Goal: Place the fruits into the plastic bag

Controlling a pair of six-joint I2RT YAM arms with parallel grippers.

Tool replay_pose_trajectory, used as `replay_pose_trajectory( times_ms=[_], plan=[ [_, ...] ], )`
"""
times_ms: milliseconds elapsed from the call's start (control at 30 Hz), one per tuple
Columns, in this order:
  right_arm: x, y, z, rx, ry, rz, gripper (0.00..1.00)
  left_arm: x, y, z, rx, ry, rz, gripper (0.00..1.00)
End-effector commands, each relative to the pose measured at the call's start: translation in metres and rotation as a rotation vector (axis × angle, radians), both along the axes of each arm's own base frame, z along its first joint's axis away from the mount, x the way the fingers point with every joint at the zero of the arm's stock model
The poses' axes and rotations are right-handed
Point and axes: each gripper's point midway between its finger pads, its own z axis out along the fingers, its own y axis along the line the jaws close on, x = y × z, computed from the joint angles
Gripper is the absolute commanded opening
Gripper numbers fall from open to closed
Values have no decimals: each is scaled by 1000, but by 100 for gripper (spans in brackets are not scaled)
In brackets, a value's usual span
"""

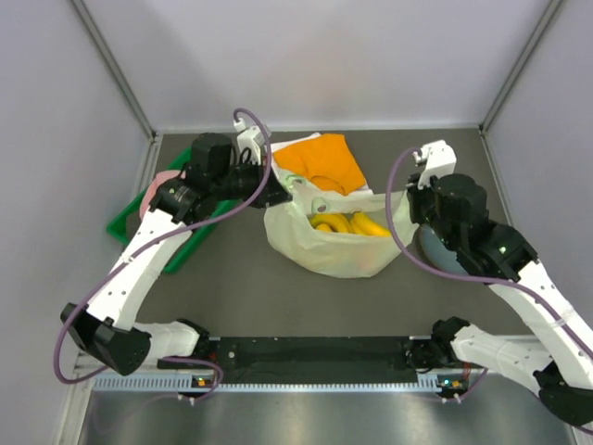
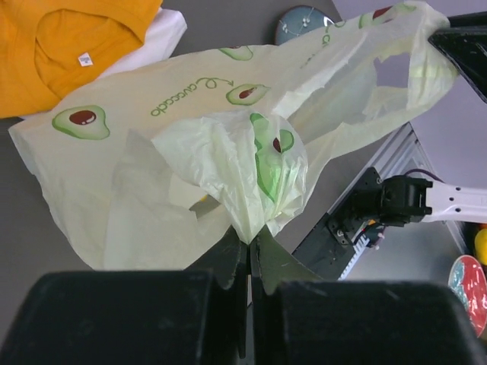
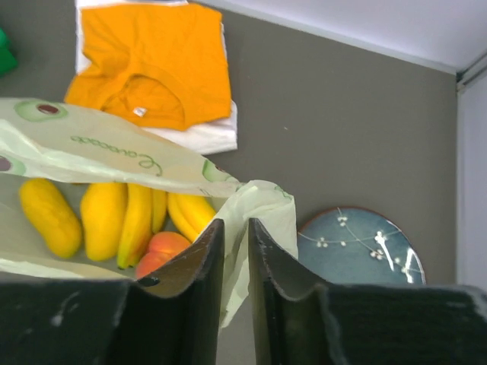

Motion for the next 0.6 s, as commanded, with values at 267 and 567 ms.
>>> replay_pose_trajectory(
  times_ms=[267,567],
  plan=[
    [-33,12,52,207,-67,134,83,16,20,40,-10,-226,119,99],
    [-34,-2,86,220,-139,81,99,13,37,92,-73,-445,172,99]
  ],
)
